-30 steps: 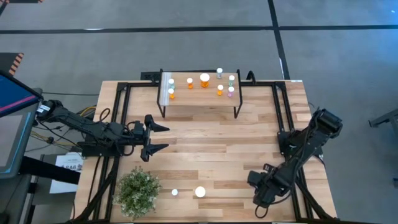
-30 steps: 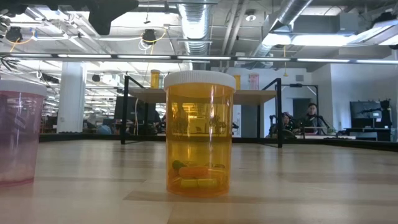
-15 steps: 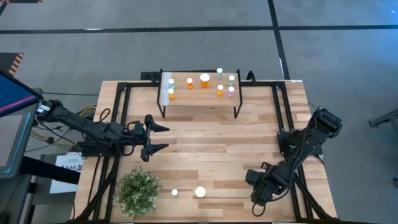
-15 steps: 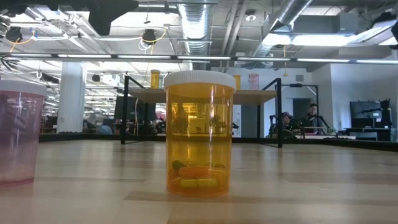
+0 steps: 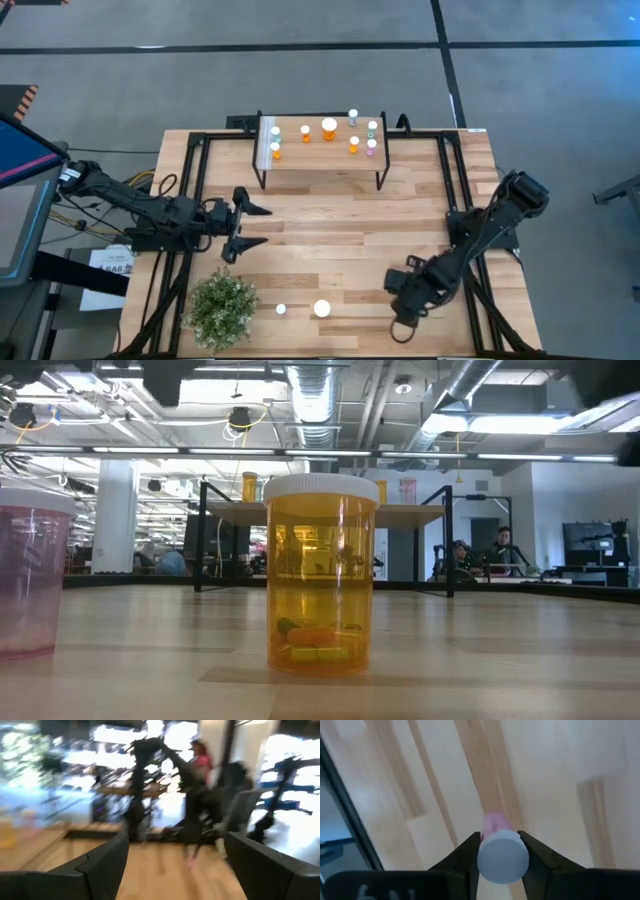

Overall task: Pick and place medicine bottles onto shelf by color
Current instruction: Put the small right violet bottle on the shelf

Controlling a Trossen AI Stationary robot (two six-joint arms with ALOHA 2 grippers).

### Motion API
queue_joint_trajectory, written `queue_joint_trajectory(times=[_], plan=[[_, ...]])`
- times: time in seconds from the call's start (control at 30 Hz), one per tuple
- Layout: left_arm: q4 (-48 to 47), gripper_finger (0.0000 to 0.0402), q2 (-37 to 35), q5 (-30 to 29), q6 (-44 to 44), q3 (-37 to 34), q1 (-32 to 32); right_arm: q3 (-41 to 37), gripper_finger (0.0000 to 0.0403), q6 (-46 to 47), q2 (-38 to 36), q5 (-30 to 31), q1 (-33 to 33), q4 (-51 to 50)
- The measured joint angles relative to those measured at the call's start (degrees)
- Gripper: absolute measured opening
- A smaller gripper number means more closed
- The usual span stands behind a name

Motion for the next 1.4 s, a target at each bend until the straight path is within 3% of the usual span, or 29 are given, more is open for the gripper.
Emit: queue_joint_trajectory(times=[0.13, 0.2, 0.47, 0.83, 1.17, 1.4], plan=[[-7.92, 0.0318, 0.02, -10.88, -4.59, 0.0, 0.26, 3.36, 0.0126, -7.11, -0.48, 0.06, -4.76, -1.35], [-11.22, 0.0318, 0.04, -12.06, -6.16, -0.03, 0.73, 5.63, 0.0128, -11.6, -0.59, -0.09, -7.52, -1.48], [-12.12, 0.0318, 0.04, -12.15, -7.25, -0.07, 1.38, 16.92, 0.0132, -29.54, -1.01, -0.28, -19.06, -9.03], [-12.2, 0.0318, 0.04, -12.15, -8.42, -0.07, 1.38, 27.8, 0.0134, -48.52, -0.98, -0.3, -37.57, -11.27], [-12.24, 0.0318, 0.04, -12.17, -9.2, -0.07, 1.38, 35.49, 0.0134, -56.95, 1.1, -0.61, -54.18, -8.31], [-12.37, 0.0318, 0.03, -12.24, -9.01, -0.07, 1.38, 44.3, 0.0134, -60.07, 8.57, -3.84, -60.22, -12.63]])
